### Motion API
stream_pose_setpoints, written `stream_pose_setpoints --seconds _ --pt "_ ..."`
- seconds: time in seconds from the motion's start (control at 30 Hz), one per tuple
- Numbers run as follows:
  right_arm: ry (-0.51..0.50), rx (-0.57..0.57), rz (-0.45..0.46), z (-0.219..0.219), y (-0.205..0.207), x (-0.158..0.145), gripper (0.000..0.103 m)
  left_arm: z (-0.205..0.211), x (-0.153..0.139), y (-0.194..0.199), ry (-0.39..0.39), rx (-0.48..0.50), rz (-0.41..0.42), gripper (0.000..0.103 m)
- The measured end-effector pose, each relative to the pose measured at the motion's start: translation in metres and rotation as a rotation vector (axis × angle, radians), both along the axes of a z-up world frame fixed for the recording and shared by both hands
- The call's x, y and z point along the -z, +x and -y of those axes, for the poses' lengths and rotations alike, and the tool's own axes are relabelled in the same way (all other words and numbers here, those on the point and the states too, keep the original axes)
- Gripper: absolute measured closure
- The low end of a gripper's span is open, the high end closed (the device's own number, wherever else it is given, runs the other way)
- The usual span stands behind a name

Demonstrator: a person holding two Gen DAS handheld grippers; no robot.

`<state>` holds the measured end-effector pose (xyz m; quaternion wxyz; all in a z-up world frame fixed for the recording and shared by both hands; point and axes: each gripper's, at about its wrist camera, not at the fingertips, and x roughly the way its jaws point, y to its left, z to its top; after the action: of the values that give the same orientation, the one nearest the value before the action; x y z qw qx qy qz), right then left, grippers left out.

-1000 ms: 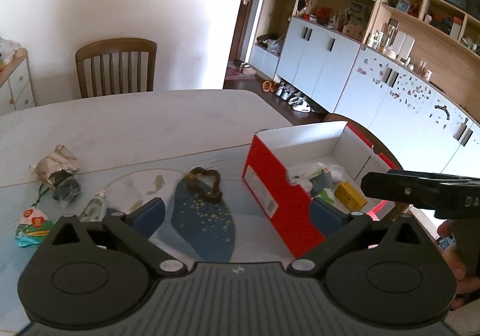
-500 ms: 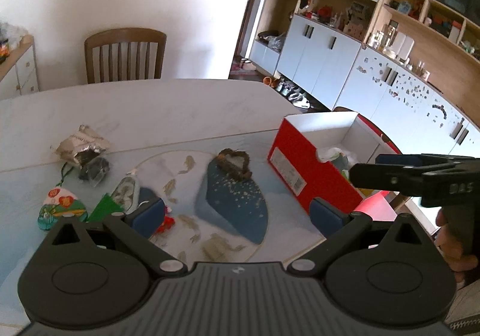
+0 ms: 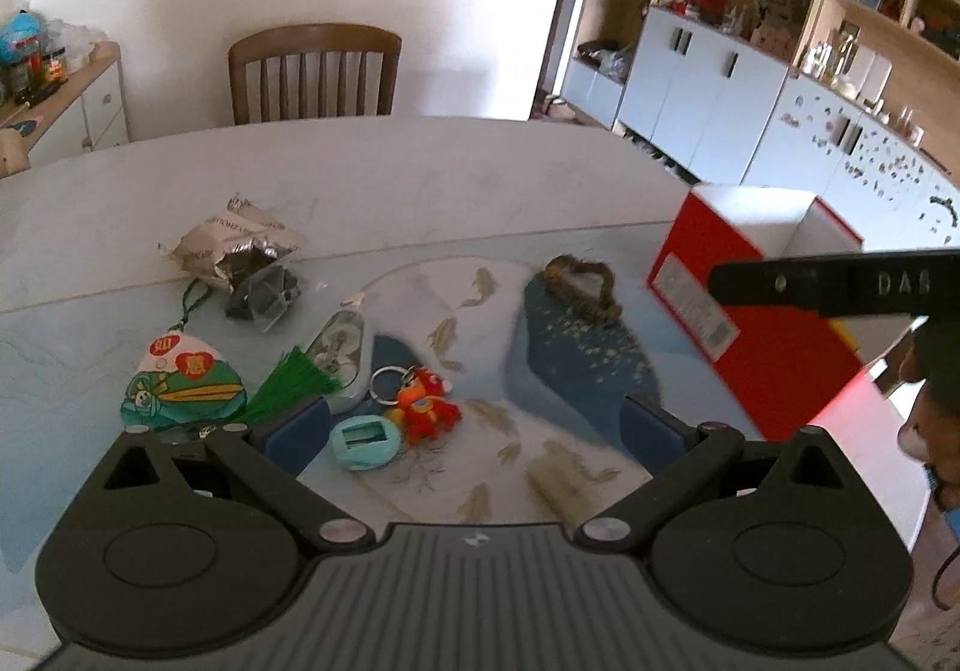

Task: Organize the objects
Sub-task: 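Move the right gripper over the brown bead bracelet while the left approaches the teal case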

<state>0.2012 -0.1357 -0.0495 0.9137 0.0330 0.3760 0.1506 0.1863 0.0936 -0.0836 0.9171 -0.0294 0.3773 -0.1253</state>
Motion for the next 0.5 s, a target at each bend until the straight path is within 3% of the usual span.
stream_pose_setpoints --seconds 0.17,0.5 --pt "-0.027 0.004 -0.022 -0.008 0.022 0.013 0.015 -0.005 0.020 0.015 0.035 -0.031 -0.022 0.000" --pt "-0.093 -0.042 -0.076 -0.028 0.071 0.041 0.033 -0.018 0.050 0.033 0.067 -0.094 -0.074 0.001"
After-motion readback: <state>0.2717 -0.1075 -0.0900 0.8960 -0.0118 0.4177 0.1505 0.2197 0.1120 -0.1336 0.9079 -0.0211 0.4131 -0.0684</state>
